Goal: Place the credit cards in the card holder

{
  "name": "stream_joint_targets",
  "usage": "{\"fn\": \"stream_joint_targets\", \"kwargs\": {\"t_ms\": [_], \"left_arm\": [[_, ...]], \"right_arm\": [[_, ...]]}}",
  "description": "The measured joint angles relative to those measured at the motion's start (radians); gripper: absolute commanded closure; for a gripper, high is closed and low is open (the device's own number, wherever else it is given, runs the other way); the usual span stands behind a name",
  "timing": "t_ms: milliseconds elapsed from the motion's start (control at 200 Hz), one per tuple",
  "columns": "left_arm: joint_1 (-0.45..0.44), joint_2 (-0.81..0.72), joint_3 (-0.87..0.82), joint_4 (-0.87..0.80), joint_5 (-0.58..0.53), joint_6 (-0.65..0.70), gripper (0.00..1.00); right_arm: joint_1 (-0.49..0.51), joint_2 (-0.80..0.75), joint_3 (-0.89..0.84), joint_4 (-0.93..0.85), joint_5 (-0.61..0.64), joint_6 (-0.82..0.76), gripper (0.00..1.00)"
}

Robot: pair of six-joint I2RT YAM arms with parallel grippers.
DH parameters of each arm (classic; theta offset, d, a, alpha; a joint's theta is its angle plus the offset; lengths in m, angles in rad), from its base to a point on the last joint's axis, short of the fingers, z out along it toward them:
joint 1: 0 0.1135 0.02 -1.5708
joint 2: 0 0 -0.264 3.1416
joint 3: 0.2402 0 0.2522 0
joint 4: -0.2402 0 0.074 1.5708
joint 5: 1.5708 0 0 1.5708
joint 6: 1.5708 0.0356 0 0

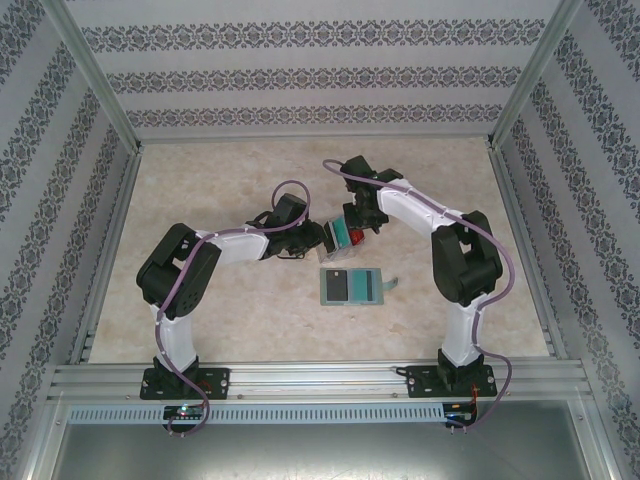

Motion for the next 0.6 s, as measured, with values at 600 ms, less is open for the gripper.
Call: {"fn": "stream_joint_targets", "kwargs": {"t_ms": [600], "left_arm": [[0.0,0.0,0.0,0.0,0.0,-0.001,0.73]], "right_arm": [[-0.008,-0.023,-0.022,0.031,-0.13,0.018,0.82]]}}
